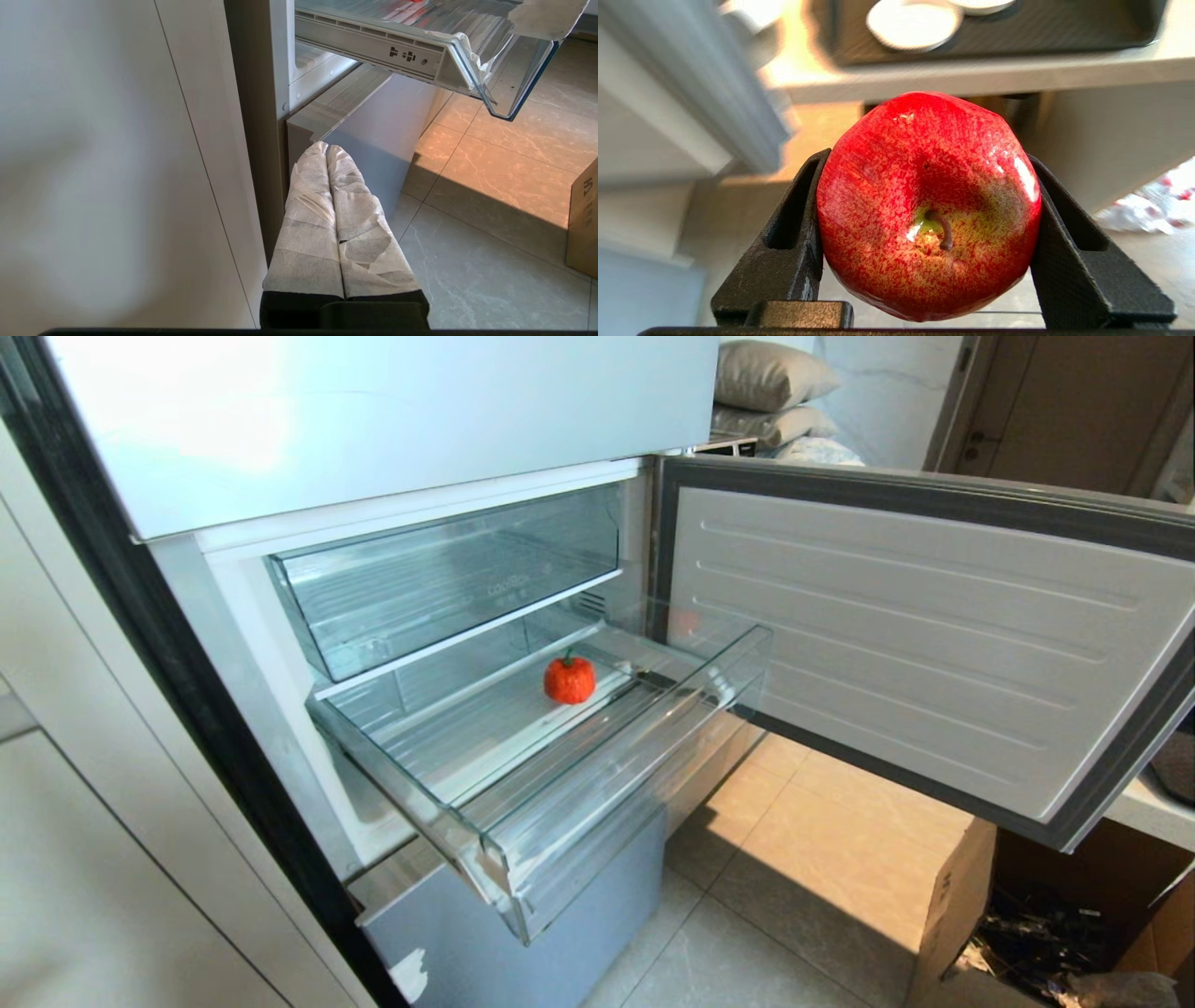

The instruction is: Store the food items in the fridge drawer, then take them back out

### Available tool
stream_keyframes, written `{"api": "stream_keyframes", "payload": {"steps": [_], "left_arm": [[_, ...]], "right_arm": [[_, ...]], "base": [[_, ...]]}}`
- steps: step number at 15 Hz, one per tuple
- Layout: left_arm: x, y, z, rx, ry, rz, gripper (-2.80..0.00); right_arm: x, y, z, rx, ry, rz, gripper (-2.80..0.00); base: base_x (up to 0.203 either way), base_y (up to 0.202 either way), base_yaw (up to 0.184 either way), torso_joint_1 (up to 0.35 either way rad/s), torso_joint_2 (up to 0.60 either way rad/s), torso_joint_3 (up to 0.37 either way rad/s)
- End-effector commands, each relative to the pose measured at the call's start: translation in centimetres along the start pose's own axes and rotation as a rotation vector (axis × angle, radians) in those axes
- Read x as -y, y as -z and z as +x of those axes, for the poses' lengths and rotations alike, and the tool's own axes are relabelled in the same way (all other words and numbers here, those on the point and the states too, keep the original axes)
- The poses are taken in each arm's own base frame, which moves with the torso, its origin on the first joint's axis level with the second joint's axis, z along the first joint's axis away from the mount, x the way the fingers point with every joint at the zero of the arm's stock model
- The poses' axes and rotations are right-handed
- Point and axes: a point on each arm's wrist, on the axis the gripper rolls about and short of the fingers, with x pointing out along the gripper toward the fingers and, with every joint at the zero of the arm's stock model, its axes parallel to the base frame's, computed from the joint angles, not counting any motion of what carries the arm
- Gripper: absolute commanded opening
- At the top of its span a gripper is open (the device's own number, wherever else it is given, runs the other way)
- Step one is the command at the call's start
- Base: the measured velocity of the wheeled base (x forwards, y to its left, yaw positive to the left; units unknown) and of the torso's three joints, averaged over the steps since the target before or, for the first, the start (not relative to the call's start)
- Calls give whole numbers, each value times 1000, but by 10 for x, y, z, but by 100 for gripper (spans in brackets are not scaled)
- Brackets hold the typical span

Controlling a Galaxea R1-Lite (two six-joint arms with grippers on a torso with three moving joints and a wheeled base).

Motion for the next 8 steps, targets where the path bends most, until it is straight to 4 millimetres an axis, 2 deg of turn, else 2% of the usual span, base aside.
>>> {"api": "stream_keyframes", "payload": {"steps": [1,5,8], "left_arm": [[0,0,0,0,1,1,-280],[0,0,0,0,-1,-1,-280],[0,0,0,0,-1,-1,-280]], "right_arm": [[11,-2,53,-115,55,23,-280],[38,-32,136,-127,119,60,-280],[60,-47,190,-114,119,79,-280]], "base": [[0,0,0,0,0,0],[0,0,0,0,0,0],[0,0,0,0,0,0]]}}
